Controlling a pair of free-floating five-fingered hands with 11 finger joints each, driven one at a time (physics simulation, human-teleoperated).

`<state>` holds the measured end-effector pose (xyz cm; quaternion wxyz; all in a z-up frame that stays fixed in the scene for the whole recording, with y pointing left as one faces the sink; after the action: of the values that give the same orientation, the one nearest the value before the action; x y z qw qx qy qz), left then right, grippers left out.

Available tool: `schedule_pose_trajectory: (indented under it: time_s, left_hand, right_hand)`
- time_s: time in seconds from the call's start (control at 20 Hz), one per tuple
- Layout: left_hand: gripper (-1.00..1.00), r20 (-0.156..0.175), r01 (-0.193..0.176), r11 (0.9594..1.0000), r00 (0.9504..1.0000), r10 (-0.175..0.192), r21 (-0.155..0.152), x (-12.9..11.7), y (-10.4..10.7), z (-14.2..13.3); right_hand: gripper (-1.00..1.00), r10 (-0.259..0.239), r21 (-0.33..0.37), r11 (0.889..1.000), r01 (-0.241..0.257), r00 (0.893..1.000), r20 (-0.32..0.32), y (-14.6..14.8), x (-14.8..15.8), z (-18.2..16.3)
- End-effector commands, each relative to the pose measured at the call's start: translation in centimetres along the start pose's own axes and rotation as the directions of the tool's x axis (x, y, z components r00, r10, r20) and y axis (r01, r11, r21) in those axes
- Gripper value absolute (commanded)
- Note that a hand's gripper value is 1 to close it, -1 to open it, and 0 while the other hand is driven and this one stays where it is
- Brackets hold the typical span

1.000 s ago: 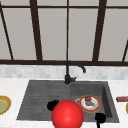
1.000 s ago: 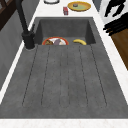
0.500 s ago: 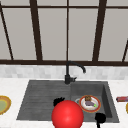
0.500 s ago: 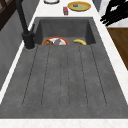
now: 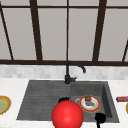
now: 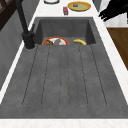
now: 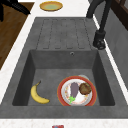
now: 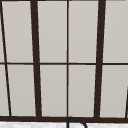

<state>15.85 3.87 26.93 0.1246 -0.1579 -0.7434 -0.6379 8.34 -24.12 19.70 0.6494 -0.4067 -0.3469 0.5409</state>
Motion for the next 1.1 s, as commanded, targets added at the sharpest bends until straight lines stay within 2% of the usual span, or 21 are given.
schedule_pose_trajectory:
  time_s: [0.0,0.25,0.3,0.35,0.55,0.6,0.65,0.7,0.8,0.85,0.9,0.95,1.05]
  left_hand:
    - [-1.00,0.094,-0.001,0.9982,0.9956,0.007,-0.060,-0.2,-0.1,-0.7]
    - [-1.00,0.098,0.000,0.9983,0.9952,0.006,-0.058,-0.4,-0.1,-1.7]
    - [-1.00,0.084,-0.006,0.9986,0.9964,0.010,-0.053,-0.8,0.0,-1.9]
    - [-1.00,0.098,-0.004,0.9984,0.9952,0.009,-0.056,-0.5,-0.1,-2.1]
    - [-1.00,0.099,-0.003,0.9980,0.9951,0.009,-0.062,-1.0,-0.2,-2.6]
    - [-1.00,0.107,0.001,0.9979,0.9942,0.006,-0.064,-0.9,-0.3,-2.6]
    - [-1.00,0.048,-0.019,0.9988,0.9986,0.021,-0.044,-1.7,0.0,-3.3]
    - [-1.00,0.010,-0.015,0.9999,0.9998,0.015,-0.006,-1.1,-0.4,-2.9]
    - [-1.00,0.015,-0.001,1.0000,0.9999,0.001,0.006,-1.1,-0.1,-2.8]
    - [-1.00,0.081,-0.010,0.9999,0.9967,0.009,0.013,-1.5,-0.3,-2.3]
    - [-1.00,0.116,-0.008,0.9996,0.9932,0.011,-0.028,-2.1,-0.3,-2.7]
    - [-1.00,0.140,0.012,0.9991,0.9901,-0.006,-0.042,-1.5,-0.7,-2.7]
    - [-1.00,0.147,-0.002,0.9993,0.9891,0.008,-0.038,-1.6,-0.7,-2.7]
  right_hand:
    - [0.00,0.000,0.000,1.000,0.000,1.000,0.000,0.0,0.0,0.0]
    - [0.00,0.000,0.000,1.000,0.000,1.000,0.000,0.0,0.0,0.0]
    - [0.00,0.000,0.000,1.000,0.000,1.000,0.000,0.0,0.0,0.0]
    - [0.00,0.000,0.000,1.000,0.000,1.000,0.000,0.0,0.0,0.0]
    - [0.00,0.000,0.000,1.000,0.000,1.000,0.000,0.0,0.0,0.0]
    - [0.00,0.000,0.000,1.000,0.000,1.000,0.000,0.0,0.0,0.0]
    - [0.00,0.000,0.000,1.000,0.000,1.000,0.000,0.0,0.0,0.0]
    - [0.00,0.000,0.000,1.000,0.000,1.000,0.000,0.0,0.0,0.0]
    - [0.00,0.000,0.000,1.000,0.000,1.000,0.000,0.0,0.0,0.0]
    - [0.00,0.000,0.000,1.000,0.000,1.000,0.000,0.0,0.0,0.0]
    - [0.00,0.000,0.000,1.000,0.000,1.000,0.000,0.0,0.0,0.0]
    - [0.00,0.000,0.000,1.000,0.000,1.000,0.000,0.0,0.0,0.0]
    - [0.00,0.000,0.000,1.000,0.000,1.000,0.000,0.0,0.0,0.0]
